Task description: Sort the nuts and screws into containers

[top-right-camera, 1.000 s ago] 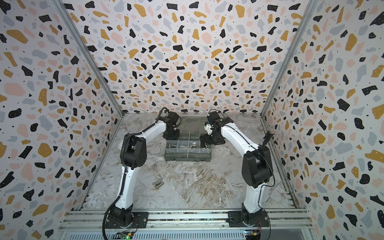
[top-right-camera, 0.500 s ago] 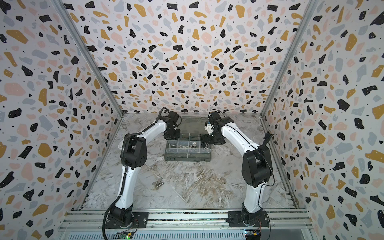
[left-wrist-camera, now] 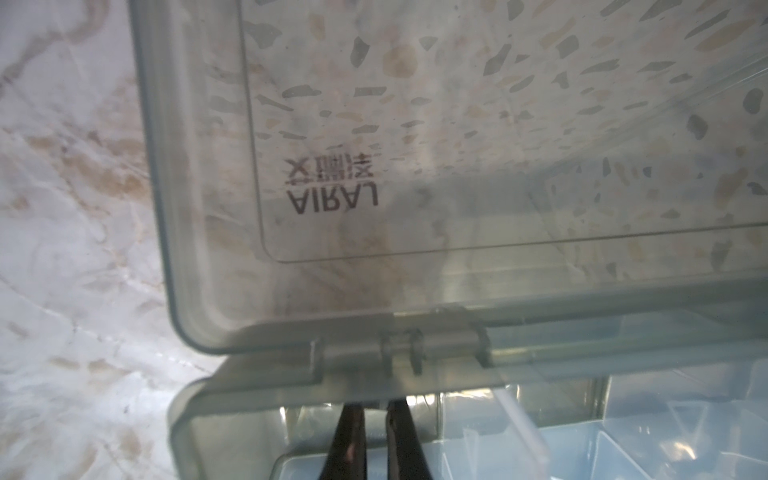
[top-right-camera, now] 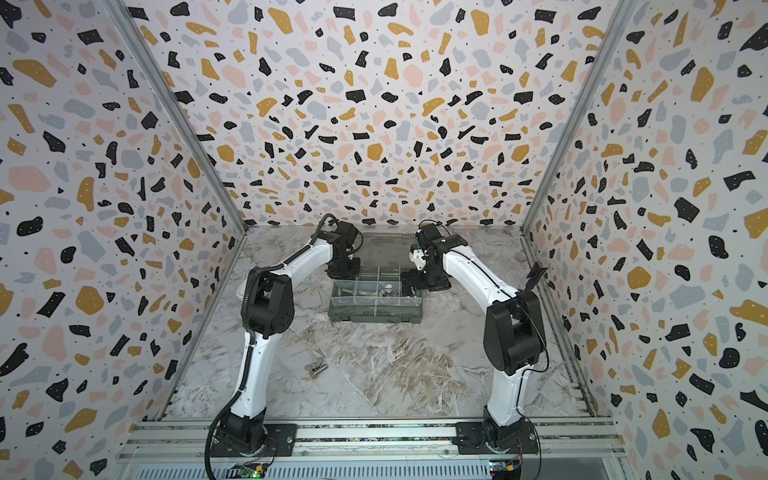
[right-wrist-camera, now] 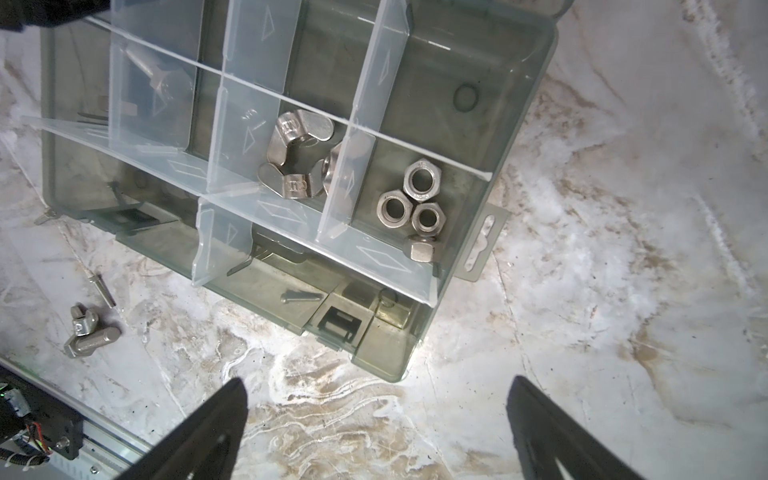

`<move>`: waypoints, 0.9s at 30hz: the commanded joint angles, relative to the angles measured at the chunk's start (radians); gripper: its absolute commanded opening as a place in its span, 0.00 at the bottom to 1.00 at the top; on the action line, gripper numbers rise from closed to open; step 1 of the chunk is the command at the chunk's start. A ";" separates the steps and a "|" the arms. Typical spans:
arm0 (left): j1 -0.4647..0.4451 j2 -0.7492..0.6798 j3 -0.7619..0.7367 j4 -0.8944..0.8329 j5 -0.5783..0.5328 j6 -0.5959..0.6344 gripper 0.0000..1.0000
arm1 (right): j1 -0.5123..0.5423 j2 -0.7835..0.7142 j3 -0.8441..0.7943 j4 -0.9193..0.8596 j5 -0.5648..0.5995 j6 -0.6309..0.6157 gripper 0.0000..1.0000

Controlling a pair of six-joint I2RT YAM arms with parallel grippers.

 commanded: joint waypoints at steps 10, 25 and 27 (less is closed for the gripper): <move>0.006 -0.113 0.029 -0.013 -0.037 0.010 0.01 | -0.004 -0.041 -0.016 -0.008 -0.022 -0.009 0.98; -0.011 -0.262 -0.068 -0.025 -0.034 0.008 0.01 | 0.014 -0.076 -0.051 0.002 -0.023 0.001 0.98; -0.025 -0.294 -0.110 -0.021 -0.041 0.005 0.01 | 0.024 -0.085 -0.064 0.006 -0.023 0.005 0.98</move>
